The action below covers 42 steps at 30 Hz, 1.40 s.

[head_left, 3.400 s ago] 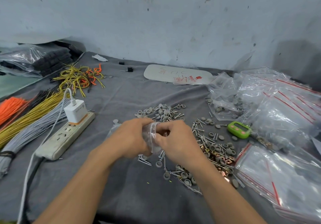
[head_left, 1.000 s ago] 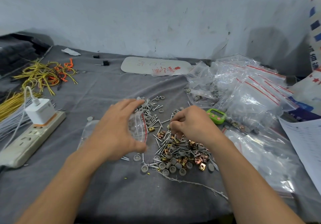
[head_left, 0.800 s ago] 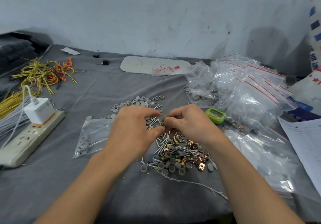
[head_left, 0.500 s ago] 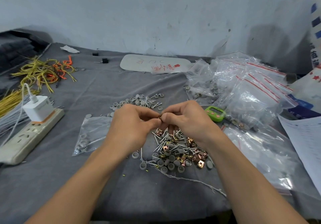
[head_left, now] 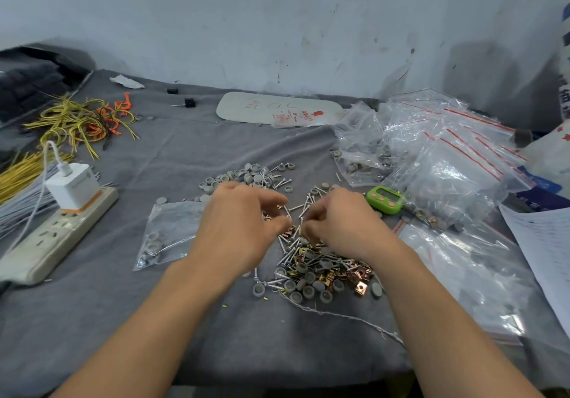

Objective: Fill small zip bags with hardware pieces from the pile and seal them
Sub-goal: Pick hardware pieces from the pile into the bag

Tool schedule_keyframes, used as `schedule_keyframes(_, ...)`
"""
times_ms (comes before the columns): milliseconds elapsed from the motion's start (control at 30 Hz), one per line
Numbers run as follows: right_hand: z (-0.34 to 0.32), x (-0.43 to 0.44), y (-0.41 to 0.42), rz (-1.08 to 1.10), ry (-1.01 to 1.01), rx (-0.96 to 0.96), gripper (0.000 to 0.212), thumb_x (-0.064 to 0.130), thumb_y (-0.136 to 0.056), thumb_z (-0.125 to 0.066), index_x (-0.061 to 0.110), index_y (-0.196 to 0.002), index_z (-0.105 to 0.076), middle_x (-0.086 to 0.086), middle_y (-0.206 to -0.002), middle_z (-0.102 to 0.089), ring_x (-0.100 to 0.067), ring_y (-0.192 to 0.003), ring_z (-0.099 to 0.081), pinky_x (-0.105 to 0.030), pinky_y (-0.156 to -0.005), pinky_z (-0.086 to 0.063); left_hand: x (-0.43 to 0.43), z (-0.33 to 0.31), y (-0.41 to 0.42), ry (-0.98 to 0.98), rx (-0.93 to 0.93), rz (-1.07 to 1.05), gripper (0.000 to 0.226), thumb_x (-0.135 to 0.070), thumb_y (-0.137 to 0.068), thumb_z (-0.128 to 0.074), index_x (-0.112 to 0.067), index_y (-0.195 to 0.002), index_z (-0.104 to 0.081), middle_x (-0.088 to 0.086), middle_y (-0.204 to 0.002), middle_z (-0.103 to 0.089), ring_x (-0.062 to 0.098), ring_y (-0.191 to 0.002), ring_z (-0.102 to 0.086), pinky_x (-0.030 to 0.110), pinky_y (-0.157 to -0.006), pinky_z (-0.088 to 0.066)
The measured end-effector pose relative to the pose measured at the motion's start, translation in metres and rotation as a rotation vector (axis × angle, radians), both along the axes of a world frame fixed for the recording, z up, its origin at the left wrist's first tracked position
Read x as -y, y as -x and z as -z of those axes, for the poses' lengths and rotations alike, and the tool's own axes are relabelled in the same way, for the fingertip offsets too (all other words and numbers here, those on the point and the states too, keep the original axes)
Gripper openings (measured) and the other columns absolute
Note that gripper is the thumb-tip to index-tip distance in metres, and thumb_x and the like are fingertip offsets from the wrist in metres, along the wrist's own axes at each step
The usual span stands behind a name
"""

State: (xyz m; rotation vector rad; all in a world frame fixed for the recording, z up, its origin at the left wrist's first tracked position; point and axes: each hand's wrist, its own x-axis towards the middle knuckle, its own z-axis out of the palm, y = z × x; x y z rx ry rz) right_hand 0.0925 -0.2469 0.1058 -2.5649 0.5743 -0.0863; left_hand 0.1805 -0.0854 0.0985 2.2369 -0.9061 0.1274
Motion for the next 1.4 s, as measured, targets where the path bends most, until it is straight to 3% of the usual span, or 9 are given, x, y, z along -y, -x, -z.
schedule_keyframes(167, 0.001, -0.007, -0.005, 0.078, 0.156, -0.114, 0.029, 0.011, -0.091, -0.066, 0.034, -0.102, -0.080, -0.005, -0.104, -0.076, -0.025, -0.096, -0.070, -0.037, -0.091, -0.059, -0.016, -0.011, -0.015, 0.176, -0.057, -0.049, 0.061, -0.052, -0.066, -0.086, -0.053, -0.124, -0.064, -0.032, -0.108, -0.066, -0.012, -0.101, -0.054, 0.016, -0.089, -0.040)
schedule_keyframes(267, 0.000, -0.014, -0.006, -0.024, 0.121, -0.103, 0.029, 0.007, -0.085, -0.067, 0.031, -0.091, -0.083, 0.001, -0.092, -0.078, -0.019, -0.089, -0.072, -0.035, -0.086, -0.060, -0.031, -0.013, -0.027, 0.118, -0.199, 0.019, 0.092, -0.062, -0.058, -0.083, -0.057, -0.140, -0.043, -0.033, -0.124, -0.057, 0.001, -0.112, -0.058, 0.027, -0.093, -0.038)
schedule_keyframes(367, 0.004, -0.024, -0.005, -0.086, 0.171, -0.184, 0.023, 0.007, -0.083, -0.068, 0.023, -0.090, -0.083, -0.005, -0.092, -0.078, -0.025, -0.089, -0.072, -0.038, -0.084, -0.061, -0.043, -0.010, -0.038, 0.075, -0.242, 0.010, 0.097, -0.057, -0.061, -0.088, -0.058, -0.143, -0.036, -0.031, -0.129, -0.054, 0.013, -0.110, -0.064, 0.036, -0.097, -0.042)
schedule_keyframes(500, 0.006, -0.028, -0.007, -0.066, 0.228, -0.200, 0.016, 0.006, -0.084, -0.065, 0.012, -0.095, -0.076, -0.012, -0.093, -0.074, -0.031, -0.090, -0.071, -0.040, -0.081, -0.061, -0.051, -0.007, -0.050, -0.022, -0.176, -0.046, 0.104, -0.043, -0.057, -0.091, -0.052, -0.146, -0.038, -0.026, -0.129, -0.055, 0.011, -0.118, -0.056, 0.032, -0.093, -0.039)
schedule_keyframes(767, 0.006, -0.036, -0.007, -0.115, 0.371, -0.238, 0.015, 0.012, -0.084, -0.066, 0.021, -0.095, -0.070, -0.003, -0.086, -0.063, -0.027, -0.081, -0.060, -0.032, -0.069, -0.047, -0.036, 0.006, -0.042, -0.372, -0.083, 0.137, 0.132, -0.032, -0.048, -0.094, -0.044, -0.157, -0.021, -0.012, -0.159, -0.035, 0.012, -0.137, -0.042, 0.023, -0.103, -0.037)
schedule_keyframes(933, 0.001, -0.024, -0.006, -0.070, 0.155, -0.163, 0.019, 0.013, -0.081, -0.076, 0.027, -0.072, -0.067, 0.000, -0.081, -0.072, -0.021, -0.078, -0.069, -0.029, -0.068, -0.055, -0.026, 0.010, -0.041, -0.464, -0.093, 0.114, 0.130, -0.033, -0.055, -0.089, -0.054, -0.153, -0.007, -0.013, -0.154, -0.044, 0.028, -0.135, -0.043, 0.044, -0.106, -0.045)
schedule_keyframes(1167, -0.005, -0.020, -0.005, -0.057, -0.173, 0.195, 0.016, 0.013, -0.076, -0.087, 0.023, -0.073, -0.075, 0.005, -0.067, -0.070, -0.001, -0.058, -0.057, -0.023, -0.060, -0.052, -0.024, 0.013, -0.045, -0.403, -0.115, 0.071, 0.125, -0.026, -0.059, -0.090, -0.049, -0.156, -0.015, -0.009, -0.146, -0.051, 0.023, -0.121, -0.056, 0.035, -0.094, -0.051)
schedule_keyframes(1300, -0.001, -0.026, -0.008, -0.095, -0.156, 0.280, 0.022, 0.008, -0.074, -0.088, 0.026, -0.070, -0.076, 0.013, -0.064, -0.068, 0.002, -0.058, -0.058, -0.011, -0.057, -0.045, -0.024, 0.012, -0.043, -0.423, -0.113, 0.091, 0.114, -0.026, -0.060, -0.089, -0.040, -0.155, -0.029, -0.006, -0.149, -0.050, 0.018, -0.133, -0.051, 0.034, -0.106, -0.045)
schedule_keyframes(1400, 0.002, -0.030, -0.012, -0.106, -0.116, 0.292, 0.029, 0.007, -0.071, -0.088, 0.031, -0.065, -0.073, 0.017, -0.062, -0.066, 0.003, -0.057, -0.059, -0.011, -0.056, -0.044, -0.025, 0.010, -0.043, -0.389, -0.127, 0.097, 0.096, -0.026, -0.060, -0.089, -0.045, -0.145, -0.047, -0.011, -0.143, -0.053, 0.012, -0.129, -0.053, 0.028, -0.098, -0.047)
